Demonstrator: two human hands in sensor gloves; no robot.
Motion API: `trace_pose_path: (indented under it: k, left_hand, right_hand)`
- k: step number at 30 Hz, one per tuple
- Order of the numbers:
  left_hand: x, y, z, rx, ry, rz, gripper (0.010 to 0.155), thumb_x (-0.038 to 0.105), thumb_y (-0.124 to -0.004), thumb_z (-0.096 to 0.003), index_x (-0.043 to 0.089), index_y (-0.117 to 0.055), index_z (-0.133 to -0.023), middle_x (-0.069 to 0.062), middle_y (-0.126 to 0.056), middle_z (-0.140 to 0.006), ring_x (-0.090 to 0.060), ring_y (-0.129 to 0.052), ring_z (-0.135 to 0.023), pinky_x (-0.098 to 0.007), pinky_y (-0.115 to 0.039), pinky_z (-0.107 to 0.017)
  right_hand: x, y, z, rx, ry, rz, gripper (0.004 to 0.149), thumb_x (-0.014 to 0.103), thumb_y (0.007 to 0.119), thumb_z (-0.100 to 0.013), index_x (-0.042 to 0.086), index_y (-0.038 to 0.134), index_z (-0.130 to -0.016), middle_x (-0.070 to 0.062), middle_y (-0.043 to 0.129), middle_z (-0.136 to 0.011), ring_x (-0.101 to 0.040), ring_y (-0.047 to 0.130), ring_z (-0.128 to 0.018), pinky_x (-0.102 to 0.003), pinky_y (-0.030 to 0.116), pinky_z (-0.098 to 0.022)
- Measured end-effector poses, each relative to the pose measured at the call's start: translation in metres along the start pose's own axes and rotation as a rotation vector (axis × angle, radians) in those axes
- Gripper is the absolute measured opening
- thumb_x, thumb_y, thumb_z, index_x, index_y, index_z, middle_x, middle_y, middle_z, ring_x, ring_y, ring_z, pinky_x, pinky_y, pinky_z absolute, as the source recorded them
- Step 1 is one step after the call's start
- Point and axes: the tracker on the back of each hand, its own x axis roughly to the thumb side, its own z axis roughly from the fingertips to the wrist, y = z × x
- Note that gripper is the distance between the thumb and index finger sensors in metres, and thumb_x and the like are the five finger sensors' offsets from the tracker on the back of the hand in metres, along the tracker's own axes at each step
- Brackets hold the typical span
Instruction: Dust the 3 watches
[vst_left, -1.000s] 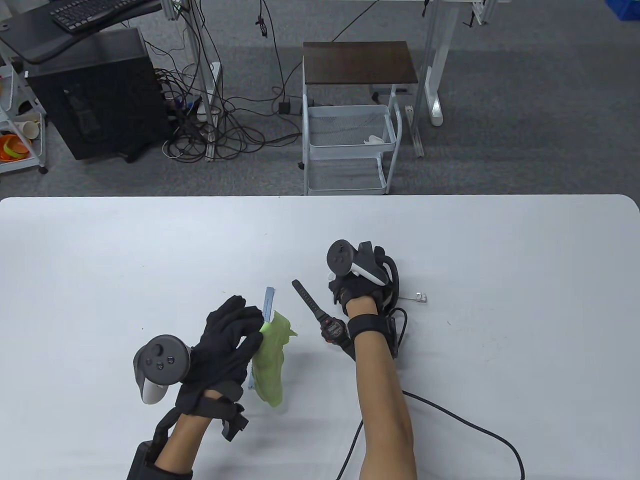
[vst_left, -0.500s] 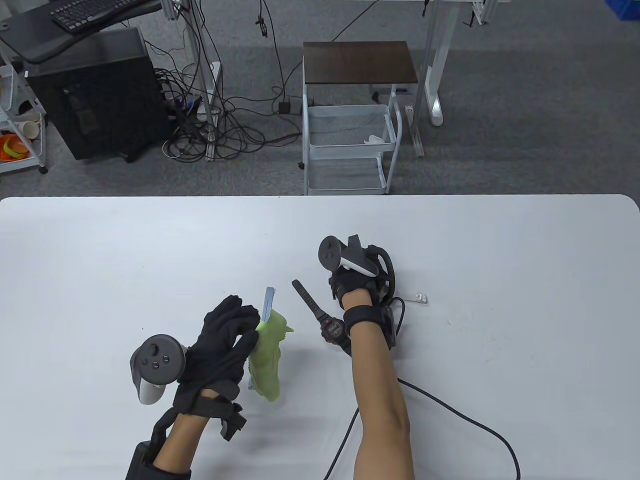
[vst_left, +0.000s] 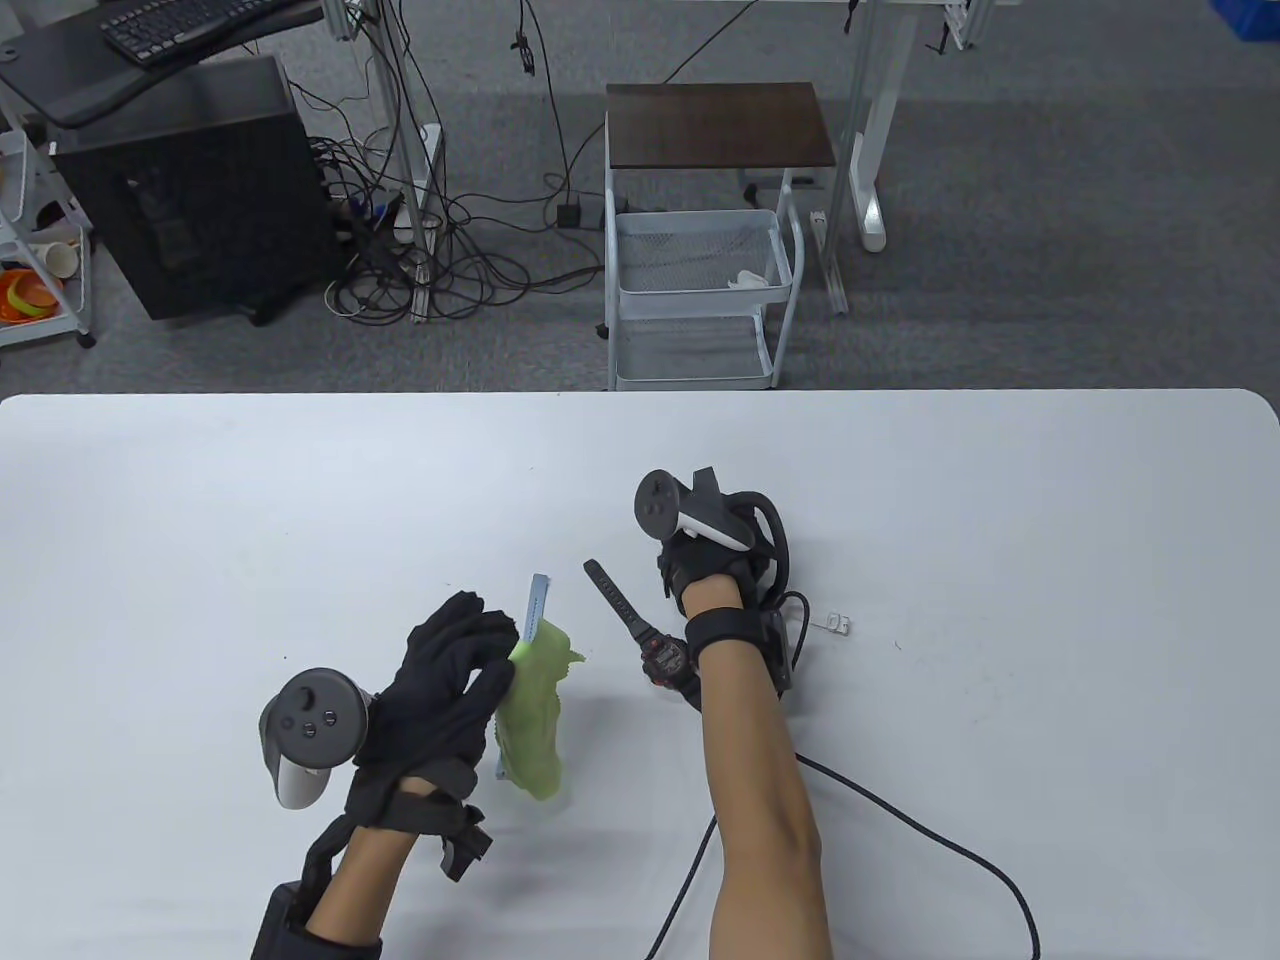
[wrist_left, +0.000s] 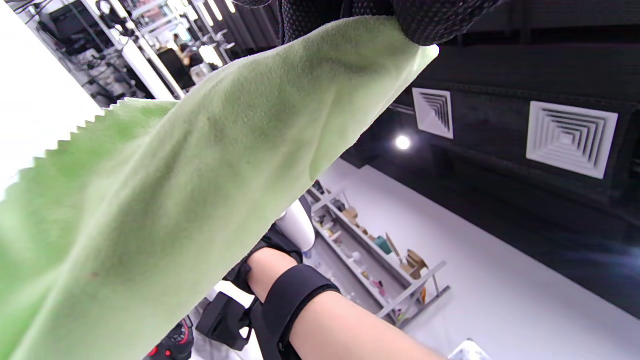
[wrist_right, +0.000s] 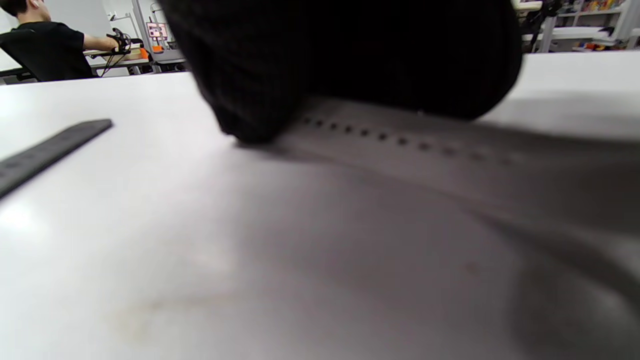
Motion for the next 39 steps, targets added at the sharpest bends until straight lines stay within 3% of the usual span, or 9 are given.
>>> trace_pose_path:
  k: [13, 20, 27, 39]
  left_hand:
    - [-0.003, 0.0, -0.001, -0.006, 0.005, 0.031, 0.044, 0.049, -0.064, -0.061, 0.022, -0.069, -0.096, -0.001, -0.072, -0.106, -0.038, -0.051, -0.113, -0.073, -0.028, -0.074]
    - [-0.004, 0.001, -0.001, 0.002, 0.006, 0.045, 0.044, 0.049, -0.064, -0.0609, 0.023, -0.069, -0.096, 0.0, -0.076, -0.104, -0.036, -0.056, -0.112, -0.072, -0.031, -0.075]
    - [-0.004, 0.001, 0.0, 0.006, 0.001, 0.046, 0.044, 0.049, -0.064, -0.0608, 0.024, -0.069, -0.096, 0.001, -0.08, -0.1, -0.032, -0.063, -0.11, -0.071, -0.033, -0.076]
    - [-0.005, 0.001, 0.0, 0.004, -0.006, 0.046, 0.044, 0.049, -0.064, -0.0607, 0.024, -0.069, -0.096, -0.001, -0.083, -0.097, -0.03, -0.071, -0.106, -0.07, -0.035, -0.076]
  right_hand:
    - [0.016, -0.003, -0.001, 0.009, -0.033, 0.15, 0.035, 0.036, 0.09, -0.033, 0.02, 0.097, -0.063, -0.018, 0.101, -0.052, -0.034, 0.098, -0.035, -0.07, 0.054, -0.06]
    - [0.013, 0.001, 0.005, -0.052, -0.065, 0.137, 0.035, 0.036, 0.089, -0.033, 0.019, 0.097, -0.064, -0.019, 0.102, -0.052, -0.033, 0.099, -0.034, -0.068, 0.057, -0.06]
    - [0.02, 0.002, 0.009, -0.068, -0.092, 0.227, 0.036, 0.035, 0.089, -0.033, 0.019, 0.096, -0.065, -0.018, 0.103, -0.052, -0.032, 0.101, -0.034, -0.065, 0.061, -0.059]
    - [0.019, 0.003, 0.011, -0.085, -0.072, 0.225, 0.036, 0.035, 0.088, -0.033, 0.021, 0.095, -0.065, -0.017, 0.103, -0.053, -0.03, 0.102, -0.035, -0.064, 0.063, -0.058]
